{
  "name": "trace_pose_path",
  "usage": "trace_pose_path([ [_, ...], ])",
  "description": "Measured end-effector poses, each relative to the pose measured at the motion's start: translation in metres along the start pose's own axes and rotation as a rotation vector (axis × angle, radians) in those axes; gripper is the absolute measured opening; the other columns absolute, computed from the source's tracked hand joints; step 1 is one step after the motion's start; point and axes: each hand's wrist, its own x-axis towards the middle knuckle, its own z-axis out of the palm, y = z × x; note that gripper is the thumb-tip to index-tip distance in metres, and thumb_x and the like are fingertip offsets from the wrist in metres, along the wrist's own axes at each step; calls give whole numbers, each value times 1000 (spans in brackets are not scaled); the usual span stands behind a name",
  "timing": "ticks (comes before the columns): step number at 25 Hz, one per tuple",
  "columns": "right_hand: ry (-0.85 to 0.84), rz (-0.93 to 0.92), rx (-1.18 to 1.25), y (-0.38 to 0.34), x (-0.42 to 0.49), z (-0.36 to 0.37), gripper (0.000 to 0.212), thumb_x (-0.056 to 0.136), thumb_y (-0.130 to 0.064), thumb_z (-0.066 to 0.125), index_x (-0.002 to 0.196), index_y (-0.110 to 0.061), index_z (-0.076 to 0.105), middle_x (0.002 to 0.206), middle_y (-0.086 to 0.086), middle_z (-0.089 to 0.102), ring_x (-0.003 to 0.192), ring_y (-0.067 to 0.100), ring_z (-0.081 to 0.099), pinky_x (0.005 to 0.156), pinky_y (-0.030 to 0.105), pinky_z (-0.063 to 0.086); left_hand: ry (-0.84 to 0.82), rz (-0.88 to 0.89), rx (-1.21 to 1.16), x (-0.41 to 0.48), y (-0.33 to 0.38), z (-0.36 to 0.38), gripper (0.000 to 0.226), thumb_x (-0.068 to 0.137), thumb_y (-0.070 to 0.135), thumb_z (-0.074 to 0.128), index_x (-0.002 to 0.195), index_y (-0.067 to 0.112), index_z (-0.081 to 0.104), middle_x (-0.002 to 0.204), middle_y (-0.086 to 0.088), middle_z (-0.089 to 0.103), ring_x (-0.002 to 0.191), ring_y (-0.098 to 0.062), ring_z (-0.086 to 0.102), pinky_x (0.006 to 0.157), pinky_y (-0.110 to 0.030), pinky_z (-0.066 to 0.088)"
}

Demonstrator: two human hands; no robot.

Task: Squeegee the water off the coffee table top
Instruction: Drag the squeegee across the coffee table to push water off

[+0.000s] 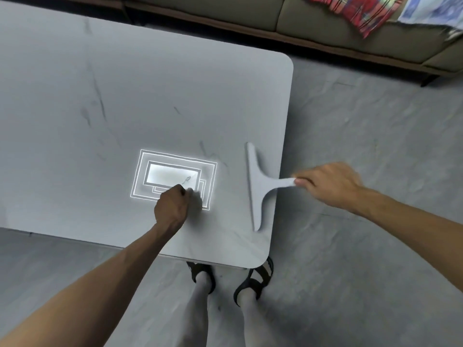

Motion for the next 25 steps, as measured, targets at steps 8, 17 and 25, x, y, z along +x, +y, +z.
trace_pose_path([
  [8,-222,-616,85,-203,66,16,37,99,-54,27,108,-37,58,85,-2,66,81,24,61,66,37,51,48,-243,-177,14,-79,-27,45,92,13,42,138,10,41,131,-19,58,119,-38,54,94,-41,44],
  [17,-52,-265,94,-127,123,-4,36,98,-52,25,111,-41,58,98,2,70,90,28,64,74,35,45,-9,-7,-59,31,-63,-18,44,94,15,40,137,6,41,137,-16,51,120,-37,54,97,-40,42],
  [25,25,180,78,21,50,10,36,100,-47,31,107,-34,64,93,7,70,85,32,65,67,34,41,-266,353,469,34,21,33,57,85,6,20,138,7,43,137,-21,30,119,-45,38,84,-50,45],
])
